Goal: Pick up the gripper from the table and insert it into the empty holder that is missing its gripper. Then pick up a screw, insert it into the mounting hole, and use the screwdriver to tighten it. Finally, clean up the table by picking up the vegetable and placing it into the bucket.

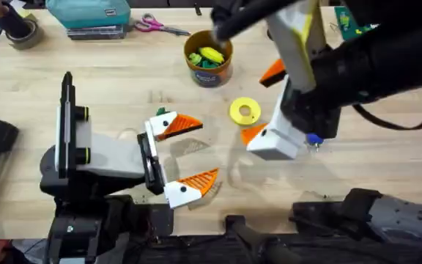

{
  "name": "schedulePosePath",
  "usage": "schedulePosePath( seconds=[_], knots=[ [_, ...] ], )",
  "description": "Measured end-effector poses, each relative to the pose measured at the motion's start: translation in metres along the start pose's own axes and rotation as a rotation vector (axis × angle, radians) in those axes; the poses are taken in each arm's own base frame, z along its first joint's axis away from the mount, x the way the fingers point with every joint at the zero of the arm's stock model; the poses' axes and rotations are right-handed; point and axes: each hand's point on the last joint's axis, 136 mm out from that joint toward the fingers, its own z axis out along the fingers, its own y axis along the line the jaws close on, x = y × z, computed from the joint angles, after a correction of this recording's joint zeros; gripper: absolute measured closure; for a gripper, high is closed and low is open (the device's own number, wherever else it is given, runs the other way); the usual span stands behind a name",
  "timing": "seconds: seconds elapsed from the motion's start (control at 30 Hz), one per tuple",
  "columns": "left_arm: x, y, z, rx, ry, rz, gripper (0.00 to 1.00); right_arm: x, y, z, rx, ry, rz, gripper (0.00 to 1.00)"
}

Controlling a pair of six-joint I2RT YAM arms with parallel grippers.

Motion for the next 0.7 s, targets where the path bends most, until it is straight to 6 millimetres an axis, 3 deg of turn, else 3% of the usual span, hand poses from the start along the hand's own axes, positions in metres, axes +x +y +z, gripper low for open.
schedulePosePath(
  seconds=[0.7],
  knots=[
    [0.000,0.000,0.000,0.000,0.000,0.000,0.015,0.003,-0.011,0.022,-0.011,0.075,0.009,0.004]
  ],
)
